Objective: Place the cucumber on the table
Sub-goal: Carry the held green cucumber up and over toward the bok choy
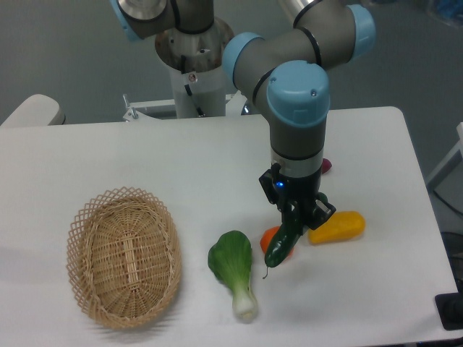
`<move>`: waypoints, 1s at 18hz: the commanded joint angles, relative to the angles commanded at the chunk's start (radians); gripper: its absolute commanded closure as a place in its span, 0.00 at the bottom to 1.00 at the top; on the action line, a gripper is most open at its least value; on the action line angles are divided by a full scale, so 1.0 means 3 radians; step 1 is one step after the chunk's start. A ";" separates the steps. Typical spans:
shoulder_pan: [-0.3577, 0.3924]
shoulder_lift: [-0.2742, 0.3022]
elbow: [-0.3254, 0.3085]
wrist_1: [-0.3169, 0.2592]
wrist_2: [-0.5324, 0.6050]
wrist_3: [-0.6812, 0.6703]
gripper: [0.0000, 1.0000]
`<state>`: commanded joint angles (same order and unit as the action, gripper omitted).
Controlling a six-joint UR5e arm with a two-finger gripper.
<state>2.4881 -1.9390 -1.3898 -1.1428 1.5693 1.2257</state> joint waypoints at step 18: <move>0.0256 0.0220 -0.1159 0.0347 0.0061 0.1410 0.87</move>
<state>2.5648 -1.8731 -1.7376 -1.0386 1.5877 1.6486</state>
